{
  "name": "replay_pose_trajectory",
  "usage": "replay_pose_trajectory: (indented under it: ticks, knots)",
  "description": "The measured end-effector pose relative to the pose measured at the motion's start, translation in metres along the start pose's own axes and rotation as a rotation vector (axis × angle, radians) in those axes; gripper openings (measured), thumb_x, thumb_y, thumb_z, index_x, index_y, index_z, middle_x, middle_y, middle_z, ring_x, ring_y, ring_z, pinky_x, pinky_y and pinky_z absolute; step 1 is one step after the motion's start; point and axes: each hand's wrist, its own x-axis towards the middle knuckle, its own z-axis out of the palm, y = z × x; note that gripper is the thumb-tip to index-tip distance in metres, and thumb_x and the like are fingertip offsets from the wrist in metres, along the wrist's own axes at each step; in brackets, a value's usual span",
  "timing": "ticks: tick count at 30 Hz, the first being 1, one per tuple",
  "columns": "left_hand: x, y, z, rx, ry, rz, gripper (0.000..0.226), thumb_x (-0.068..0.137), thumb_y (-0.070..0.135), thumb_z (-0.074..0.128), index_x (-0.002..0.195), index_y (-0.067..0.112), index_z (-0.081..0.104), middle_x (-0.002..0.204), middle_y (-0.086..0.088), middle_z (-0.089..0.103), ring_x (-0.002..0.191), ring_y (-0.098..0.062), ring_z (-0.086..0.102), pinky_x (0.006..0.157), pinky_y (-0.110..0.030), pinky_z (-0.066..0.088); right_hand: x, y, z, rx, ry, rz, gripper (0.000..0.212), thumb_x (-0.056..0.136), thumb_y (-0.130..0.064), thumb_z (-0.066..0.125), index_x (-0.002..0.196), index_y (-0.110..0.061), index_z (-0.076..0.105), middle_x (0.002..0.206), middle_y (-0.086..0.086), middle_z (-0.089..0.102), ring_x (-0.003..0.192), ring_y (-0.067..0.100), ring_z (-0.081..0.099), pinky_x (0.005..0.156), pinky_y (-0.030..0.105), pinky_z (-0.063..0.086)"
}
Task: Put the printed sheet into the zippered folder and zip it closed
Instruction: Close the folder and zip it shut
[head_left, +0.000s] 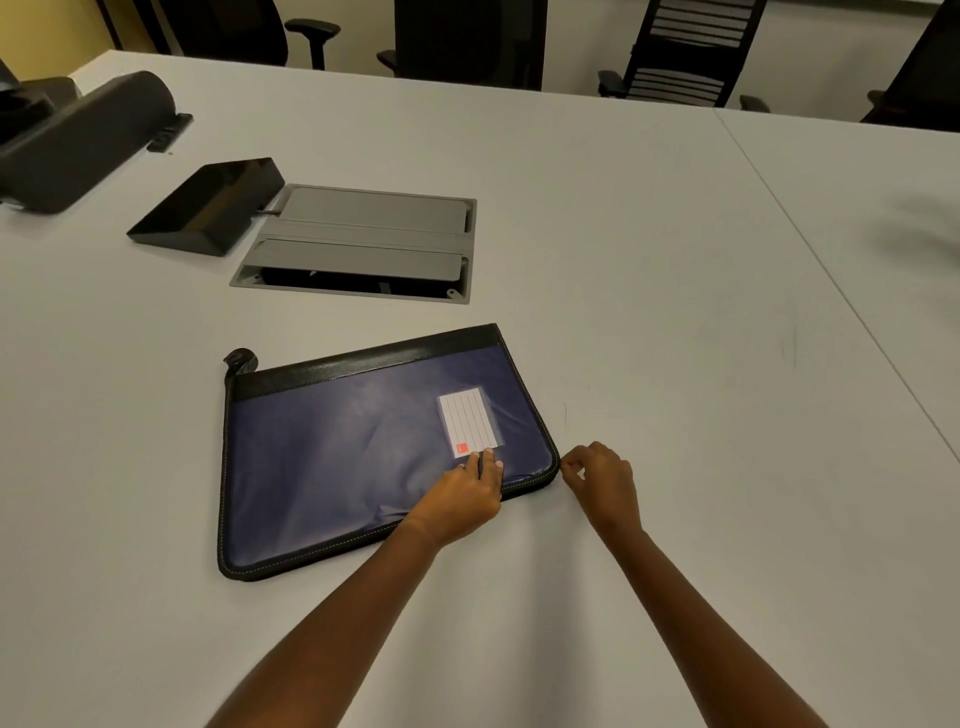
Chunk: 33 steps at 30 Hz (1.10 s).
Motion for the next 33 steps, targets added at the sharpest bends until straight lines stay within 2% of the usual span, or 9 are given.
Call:
replay_pose_trajectory:
  ticks: [11, 14, 18, 19, 21, 23, 27, 29, 33]
  knots:
    - [-0.022, -0.005, 0.008, -0.024, 0.067, 0.099, 0.064, 0.04, 0.024, 0.094, 0.095, -0.001, 0.073, 0.091, -0.018, 0.075, 0.074, -0.028, 0.074, 0.051, -0.033, 0.06, 0.039, -0.021, -0.004, -0.072, -0.316, -0.149, 0.026, 0.089, -0.004, 0.047, 0.11, -0.002, 0.063, 0.11, 0.023, 0.055, 0.099, 0.035, 0.056, 0.078, 0.031, 0.041]
    - [-0.028, -0.009, 0.01, -0.128, 0.186, 0.09, 0.029, 0.079, 0.028, 0.059, 0.089, 0.006, 0.075, 0.088, -0.011, 0.076, 0.072, -0.021, 0.074, 0.045, -0.025, 0.057, 0.034, -0.019, -0.004, -0.045, -0.373, -0.171, 0.029, 0.091, -0.004, 0.045, 0.116, -0.002, 0.059, 0.112, 0.023, 0.054, 0.101, 0.033, 0.055, 0.074, 0.022, 0.033]
    - [-0.022, -0.009, -0.006, -0.448, 0.198, -0.102, 0.038, 0.078, 0.032, 0.038, 0.074, 0.017, 0.073, 0.075, 0.003, 0.074, 0.053, -0.007, 0.066, 0.039, -0.013, 0.046, 0.023, -0.015, 0.0, 0.014, -0.37, -0.163, 0.026, 0.09, -0.005, 0.046, 0.113, -0.004, 0.06, 0.103, 0.019, 0.055, 0.096, 0.03, 0.056, 0.069, 0.018, 0.03]
    - [-0.019, -0.008, -0.009, -0.5, 0.216, -0.18, 0.038, 0.08, 0.031, 0.039, 0.081, 0.014, 0.073, 0.083, -0.002, 0.074, 0.061, -0.011, 0.069, 0.044, -0.017, 0.051, 0.02, -0.015, 0.0, 0.035, -0.371, -0.167, 0.025, 0.09, -0.006, 0.048, 0.11, -0.004, 0.062, 0.096, 0.016, 0.054, 0.092, 0.028, 0.056, 0.068, 0.019, 0.03]
    - [-0.009, -0.004, -0.013, -0.61, 0.113, -0.367, 0.042, 0.091, 0.031, 0.037, 0.119, 0.01, 0.061, 0.125, -0.014, 0.061, 0.108, -0.023, 0.063, 0.083, -0.03, 0.054, 0.012, -0.017, 0.001, 0.074, -0.385, -0.195, 0.022, 0.089, -0.007, 0.051, 0.106, -0.005, 0.064, 0.088, 0.007, 0.047, 0.084, 0.021, 0.051, 0.069, 0.02, 0.032]
    - [0.0, -0.002, -0.015, -0.663, -0.106, -0.449, 0.053, 0.098, 0.036, 0.031, 0.146, 0.014, 0.025, 0.155, -0.014, 0.021, 0.143, -0.028, 0.023, 0.116, -0.039, 0.023, 0.004, -0.017, 0.004, 0.097, -0.409, -0.236, 0.019, 0.088, -0.008, 0.053, 0.102, -0.005, 0.065, 0.086, 0.004, 0.048, 0.082, 0.016, 0.048, 0.068, 0.02, 0.034]
    - [0.01, 0.003, -0.014, -0.632, -0.228, -0.508, 0.063, 0.098, 0.045, 0.023, 0.149, 0.017, -0.004, 0.158, -0.011, -0.008, 0.147, -0.027, -0.006, 0.118, -0.046, -0.002, -0.007, -0.014, 0.013, 0.056, -0.392, -0.282, 0.02, 0.088, -0.014, 0.055, 0.104, -0.009, 0.066, 0.096, 0.013, 0.061, 0.088, 0.021, 0.053, 0.069, 0.017, 0.035]
    - [0.008, 0.002, -0.008, -0.606, -0.22, -0.553, 0.064, 0.097, 0.051, 0.013, 0.149, 0.016, 0.002, 0.159, -0.011, -0.001, 0.147, -0.029, 0.003, 0.118, -0.049, 0.004, -0.008, -0.013, 0.014, 0.028, -0.334, -0.303, 0.02, 0.088, -0.017, 0.056, 0.103, -0.01, 0.067, 0.098, 0.013, 0.064, 0.093, 0.023, 0.056, 0.074, 0.023, 0.038]
    - [-0.001, -0.003, 0.004, -0.586, -0.23, -0.589, 0.071, 0.094, 0.05, -0.006, 0.134, 0.015, 0.042, 0.135, -0.01, 0.056, 0.12, -0.03, 0.057, 0.092, -0.055, 0.046, -0.008, -0.01, 0.018, 0.028, -0.236, -0.366, 0.014, 0.084, -0.017, 0.061, 0.093, -0.01, 0.069, 0.09, 0.013, 0.068, 0.085, 0.026, 0.061, 0.073, 0.031, 0.041]
